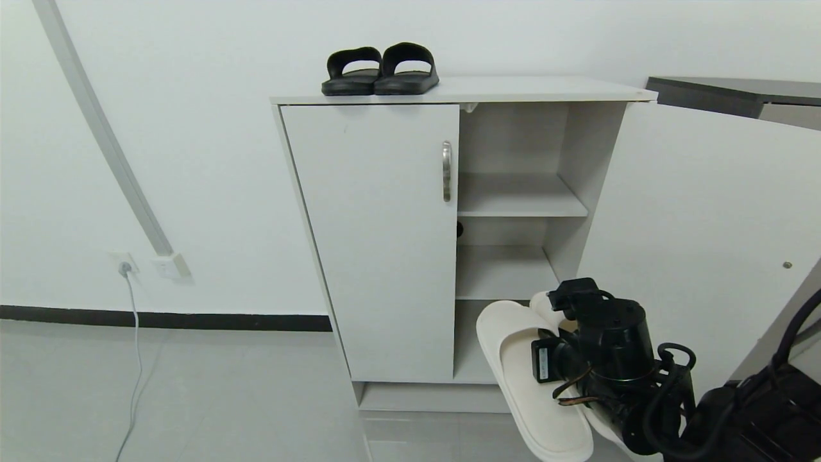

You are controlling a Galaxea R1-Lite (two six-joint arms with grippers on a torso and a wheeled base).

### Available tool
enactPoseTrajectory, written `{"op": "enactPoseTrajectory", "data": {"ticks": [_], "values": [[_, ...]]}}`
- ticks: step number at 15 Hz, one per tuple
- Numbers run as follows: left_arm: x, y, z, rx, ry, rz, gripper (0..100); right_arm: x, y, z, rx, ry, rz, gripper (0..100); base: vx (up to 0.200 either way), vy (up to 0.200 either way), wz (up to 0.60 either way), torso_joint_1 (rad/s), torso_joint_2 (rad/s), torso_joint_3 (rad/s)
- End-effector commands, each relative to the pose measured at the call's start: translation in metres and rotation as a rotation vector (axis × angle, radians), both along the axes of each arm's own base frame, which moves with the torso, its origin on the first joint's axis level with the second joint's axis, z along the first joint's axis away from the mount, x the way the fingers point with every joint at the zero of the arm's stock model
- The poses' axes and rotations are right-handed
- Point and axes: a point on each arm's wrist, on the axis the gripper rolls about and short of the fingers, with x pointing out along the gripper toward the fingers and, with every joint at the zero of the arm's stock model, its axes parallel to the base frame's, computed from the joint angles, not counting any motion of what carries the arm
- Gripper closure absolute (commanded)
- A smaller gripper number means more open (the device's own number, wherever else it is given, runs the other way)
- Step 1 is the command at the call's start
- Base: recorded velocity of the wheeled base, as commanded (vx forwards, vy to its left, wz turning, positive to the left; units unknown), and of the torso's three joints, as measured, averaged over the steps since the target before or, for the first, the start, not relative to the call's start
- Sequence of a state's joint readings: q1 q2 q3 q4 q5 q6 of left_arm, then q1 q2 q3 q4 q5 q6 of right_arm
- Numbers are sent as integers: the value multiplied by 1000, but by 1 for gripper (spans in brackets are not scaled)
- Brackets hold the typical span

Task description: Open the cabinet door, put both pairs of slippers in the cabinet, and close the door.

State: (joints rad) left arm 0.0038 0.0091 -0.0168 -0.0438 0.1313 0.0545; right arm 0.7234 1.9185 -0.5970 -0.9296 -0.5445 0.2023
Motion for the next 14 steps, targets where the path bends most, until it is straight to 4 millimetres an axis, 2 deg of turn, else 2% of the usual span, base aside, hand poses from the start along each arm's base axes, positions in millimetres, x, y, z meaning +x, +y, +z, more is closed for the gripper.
{"op": "enactPoseTrajectory", "data": {"ticks": [1,4,8,11,14], "values": [[1,-1,-5,3,7,-21,100,1,1,1,4,-4,0,100,0,0,0,0,0,0],[1,-3,-9,-12,50,-122,100,1,4,2,12,-14,10,100,0,0,0,0,0,0],[1,-3,-9,-18,50,-125,100,2,18,-1,14,-21,31,100,0,0,0,0,0,0],[1,-3,-9,-33,47,-127,100,22,32,-17,-34,-62,-159,100,0,0,0,0,0,0],[1,-3,-9,-33,47,-127,100,29,38,-24,-26,-60,-175,100,0,0,0,0,0,0]]}}
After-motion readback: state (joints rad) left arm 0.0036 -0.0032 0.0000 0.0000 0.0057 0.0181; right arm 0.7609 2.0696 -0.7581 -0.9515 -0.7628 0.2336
